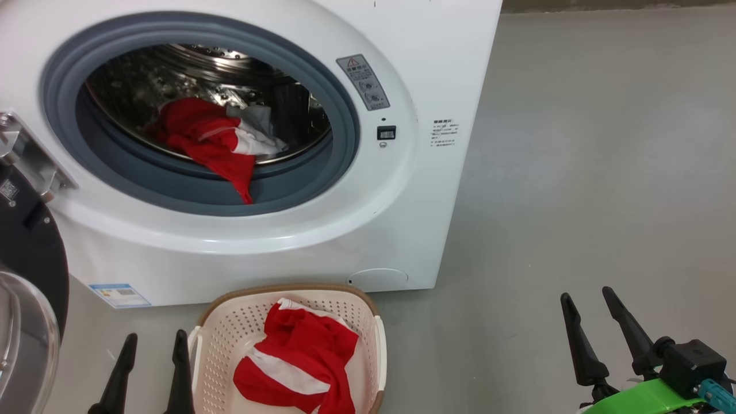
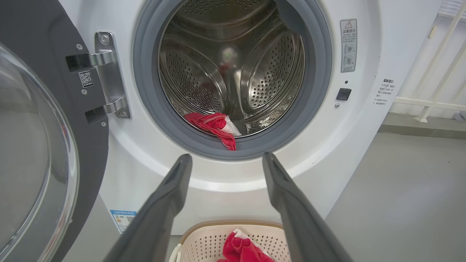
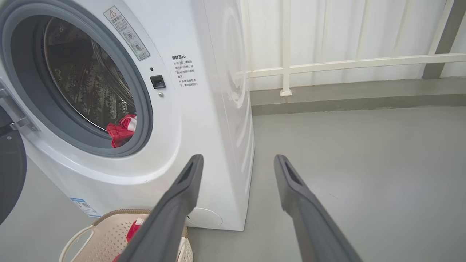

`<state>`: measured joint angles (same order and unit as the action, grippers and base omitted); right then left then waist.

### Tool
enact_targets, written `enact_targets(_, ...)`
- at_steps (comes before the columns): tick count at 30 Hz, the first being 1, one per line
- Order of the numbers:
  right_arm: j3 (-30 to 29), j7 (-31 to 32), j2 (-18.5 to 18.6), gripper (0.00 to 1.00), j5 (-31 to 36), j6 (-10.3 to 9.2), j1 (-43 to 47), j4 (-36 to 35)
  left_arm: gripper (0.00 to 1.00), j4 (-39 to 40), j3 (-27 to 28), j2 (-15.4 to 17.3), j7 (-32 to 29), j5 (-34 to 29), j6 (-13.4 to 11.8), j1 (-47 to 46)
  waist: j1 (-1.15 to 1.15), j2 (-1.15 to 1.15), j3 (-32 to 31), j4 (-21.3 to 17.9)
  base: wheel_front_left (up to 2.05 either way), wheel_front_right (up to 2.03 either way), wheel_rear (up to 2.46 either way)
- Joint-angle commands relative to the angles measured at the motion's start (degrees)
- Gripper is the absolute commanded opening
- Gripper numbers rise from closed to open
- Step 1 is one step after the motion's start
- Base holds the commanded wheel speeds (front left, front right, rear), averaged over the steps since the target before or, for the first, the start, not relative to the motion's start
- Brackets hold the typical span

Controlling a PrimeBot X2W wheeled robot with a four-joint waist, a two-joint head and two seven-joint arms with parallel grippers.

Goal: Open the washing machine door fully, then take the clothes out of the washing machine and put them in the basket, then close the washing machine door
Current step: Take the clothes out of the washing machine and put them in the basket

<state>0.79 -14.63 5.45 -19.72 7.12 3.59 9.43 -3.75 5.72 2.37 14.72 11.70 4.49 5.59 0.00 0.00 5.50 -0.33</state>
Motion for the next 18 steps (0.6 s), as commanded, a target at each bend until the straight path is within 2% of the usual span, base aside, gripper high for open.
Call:
enact_targets(1,0.97,-0.37,0.75,1.0,-0.24,0.36,-1.25,-1.6,1.0,1.36,1.6,0.51,0.28,-0.05,-0.28,-2.38,0.0,0.0,0.48,0.12,0.0,0.0,0.0)
enact_targets(12,1.12,-0.37,0.21,1.0,-0.34,0.36,-3.59,-1.86,1.0,-3.41,1.09,0.51,0.28,0.33,0.99,-9.15,0.0,0.0,5.16,0.03,0.0,0.0,0.0)
enact_targets(18,1.11,-0.37,-0.29,1.0,-0.16,0.36,-6.02,-2.42,1.0,-8.4,1.29,0.77,0.28,-1.11,1.9,-17.62,0.0,0.0,9.5,-0.61,0.0,0.0,0.0)
